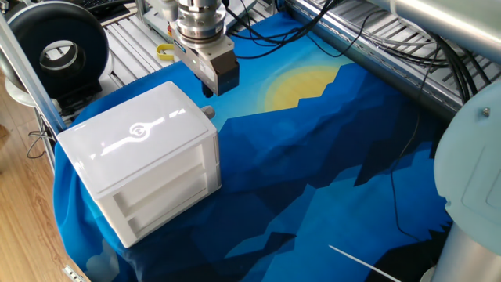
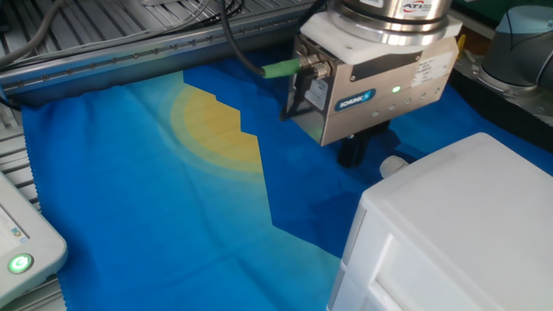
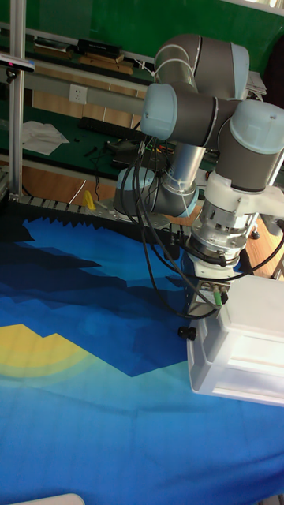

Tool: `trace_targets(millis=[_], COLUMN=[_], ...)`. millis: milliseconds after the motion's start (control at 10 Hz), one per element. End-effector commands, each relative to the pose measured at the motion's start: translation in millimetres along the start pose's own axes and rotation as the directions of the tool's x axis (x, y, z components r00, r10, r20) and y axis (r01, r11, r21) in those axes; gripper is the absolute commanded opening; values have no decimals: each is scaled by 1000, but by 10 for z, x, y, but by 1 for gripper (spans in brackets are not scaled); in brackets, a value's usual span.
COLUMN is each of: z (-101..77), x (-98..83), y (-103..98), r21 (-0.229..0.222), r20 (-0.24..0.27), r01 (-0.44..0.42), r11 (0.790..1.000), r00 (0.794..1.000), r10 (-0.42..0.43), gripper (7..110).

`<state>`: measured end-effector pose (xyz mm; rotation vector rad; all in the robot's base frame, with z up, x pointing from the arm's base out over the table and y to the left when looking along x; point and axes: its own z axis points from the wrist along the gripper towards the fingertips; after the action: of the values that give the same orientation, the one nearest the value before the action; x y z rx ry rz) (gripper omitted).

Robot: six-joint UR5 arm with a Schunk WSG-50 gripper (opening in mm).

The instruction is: Grasp the handle and open the drawer

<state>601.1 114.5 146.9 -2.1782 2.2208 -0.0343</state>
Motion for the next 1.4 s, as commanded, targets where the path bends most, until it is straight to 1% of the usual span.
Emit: trace_targets(millis=[0, 100, 200, 400, 700, 800, 900, 1100, 1200, 1300], z=[-1, 13, 11, -27, -41, -30, -21, -2, 0, 2], x=[-52, -31, -14, -30, -16, -19, -70, -99, -98, -104], y=[-8, 41, 127, 296, 339, 308, 267, 286, 242, 223], r21=[6, -17, -51, -100, -93, -80, -65, -64, -47, -40], r20=[17, 10, 5, 11, 1, -1, 16, 18, 19, 22], r01=[-7, -9, -6, -13, -7, -11, -13, -19, -15, -8], r11=[1000, 1000, 999, 995, 996, 997, 998, 998, 999, 999], r00=[1000, 1000, 1000, 1000, 1000, 1000, 1000, 1000, 1000, 1000], r10=[7, 10, 6, 14, 8, 11, 14, 21, 16, 8], gripper=[7, 7, 7, 7, 7, 7, 7, 7, 7, 7])
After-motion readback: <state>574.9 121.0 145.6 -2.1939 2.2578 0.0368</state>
